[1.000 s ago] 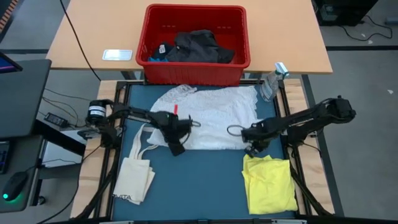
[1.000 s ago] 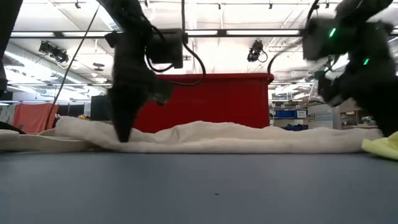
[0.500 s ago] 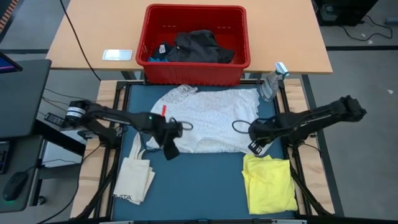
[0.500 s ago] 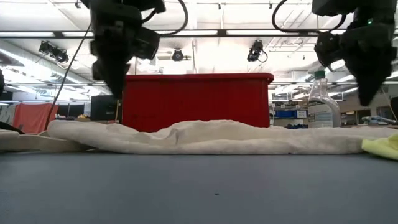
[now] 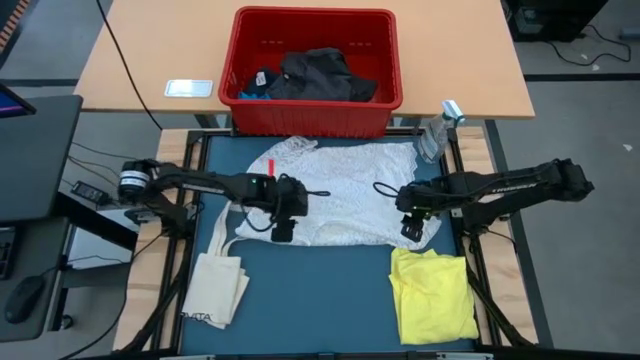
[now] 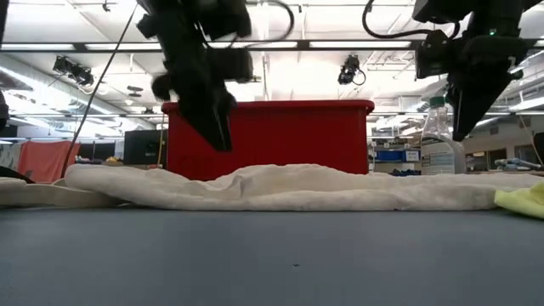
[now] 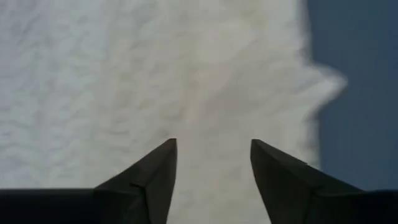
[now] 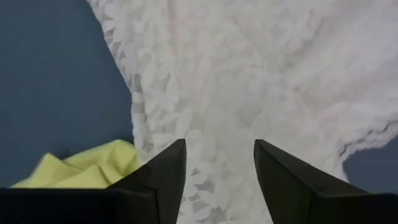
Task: Fold laundry
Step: Fold the white cloth
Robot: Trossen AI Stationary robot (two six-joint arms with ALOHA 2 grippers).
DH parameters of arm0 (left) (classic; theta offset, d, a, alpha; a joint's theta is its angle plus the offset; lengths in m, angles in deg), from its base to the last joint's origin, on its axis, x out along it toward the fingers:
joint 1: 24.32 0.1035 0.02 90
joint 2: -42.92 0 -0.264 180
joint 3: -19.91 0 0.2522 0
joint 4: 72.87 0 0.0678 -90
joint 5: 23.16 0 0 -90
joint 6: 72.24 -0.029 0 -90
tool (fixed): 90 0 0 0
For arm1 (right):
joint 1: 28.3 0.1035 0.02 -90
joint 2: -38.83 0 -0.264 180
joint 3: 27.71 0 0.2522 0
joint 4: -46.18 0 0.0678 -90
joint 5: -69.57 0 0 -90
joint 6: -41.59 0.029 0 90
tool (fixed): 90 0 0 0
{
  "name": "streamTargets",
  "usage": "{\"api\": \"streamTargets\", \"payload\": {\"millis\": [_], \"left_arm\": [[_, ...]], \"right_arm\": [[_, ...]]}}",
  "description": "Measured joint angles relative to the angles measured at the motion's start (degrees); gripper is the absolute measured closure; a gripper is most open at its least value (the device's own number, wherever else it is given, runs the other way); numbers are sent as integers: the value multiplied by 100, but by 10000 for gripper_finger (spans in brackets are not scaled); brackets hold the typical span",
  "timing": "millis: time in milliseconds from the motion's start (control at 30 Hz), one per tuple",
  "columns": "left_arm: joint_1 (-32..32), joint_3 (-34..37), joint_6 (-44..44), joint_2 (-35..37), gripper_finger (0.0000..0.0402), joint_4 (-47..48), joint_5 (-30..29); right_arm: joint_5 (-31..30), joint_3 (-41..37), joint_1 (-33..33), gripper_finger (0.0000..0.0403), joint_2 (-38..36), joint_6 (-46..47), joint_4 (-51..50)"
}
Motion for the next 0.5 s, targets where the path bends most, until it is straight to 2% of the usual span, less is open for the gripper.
{"api": "streamTargets", "payload": {"millis": [100,200,333,500], "left_arm": [[289,2,-160,-259,182,-167,72],[618,2,-173,-459,193,-126,499],[931,2,-707,-604,223,-114,1200],[1234,6,-1286,-717,284,55,1535]], "right_arm": [[-3,-39,-53,208,153,-362,3],[-3,-41,-120,208,245,-692,13],[9,-41,-285,208,253,-929,186],[232,-43,-581,213,253,-928,96]]}}
